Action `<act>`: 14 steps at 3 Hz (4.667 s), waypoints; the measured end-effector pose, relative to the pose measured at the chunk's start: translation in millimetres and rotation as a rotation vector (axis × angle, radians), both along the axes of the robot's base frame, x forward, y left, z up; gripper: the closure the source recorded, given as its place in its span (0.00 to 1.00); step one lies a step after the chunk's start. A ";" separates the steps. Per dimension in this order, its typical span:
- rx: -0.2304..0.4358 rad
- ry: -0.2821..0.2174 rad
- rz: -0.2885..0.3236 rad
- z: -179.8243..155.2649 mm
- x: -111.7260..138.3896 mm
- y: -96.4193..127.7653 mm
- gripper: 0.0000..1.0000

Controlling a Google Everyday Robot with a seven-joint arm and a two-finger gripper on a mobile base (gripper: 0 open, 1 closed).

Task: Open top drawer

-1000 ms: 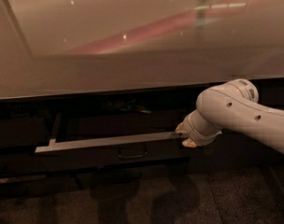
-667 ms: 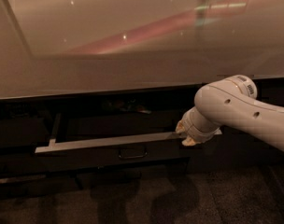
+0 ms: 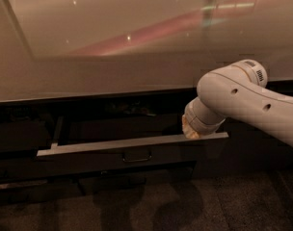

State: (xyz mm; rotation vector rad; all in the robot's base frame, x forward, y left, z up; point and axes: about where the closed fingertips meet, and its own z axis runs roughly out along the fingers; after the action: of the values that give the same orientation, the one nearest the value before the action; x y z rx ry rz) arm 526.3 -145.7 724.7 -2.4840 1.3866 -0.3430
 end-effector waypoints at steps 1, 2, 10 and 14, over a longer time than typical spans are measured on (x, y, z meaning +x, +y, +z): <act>0.000 -0.006 -0.049 19.0 30.2 -14.1 1.00; 0.000 -0.005 -0.049 18.8 30.2 -14.2 1.00; -0.006 0.223 -0.042 -123.9 -59.8 -35.5 1.00; -0.060 0.121 -0.037 -67.7 -61.1 -13.5 1.00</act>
Offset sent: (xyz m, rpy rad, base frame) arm 0.0620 -0.0279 0.0296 -0.0106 0.0067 -0.0983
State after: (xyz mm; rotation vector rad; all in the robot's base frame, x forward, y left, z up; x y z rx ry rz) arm 465.1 -159.2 657.0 -2.5690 1.4918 -0.2490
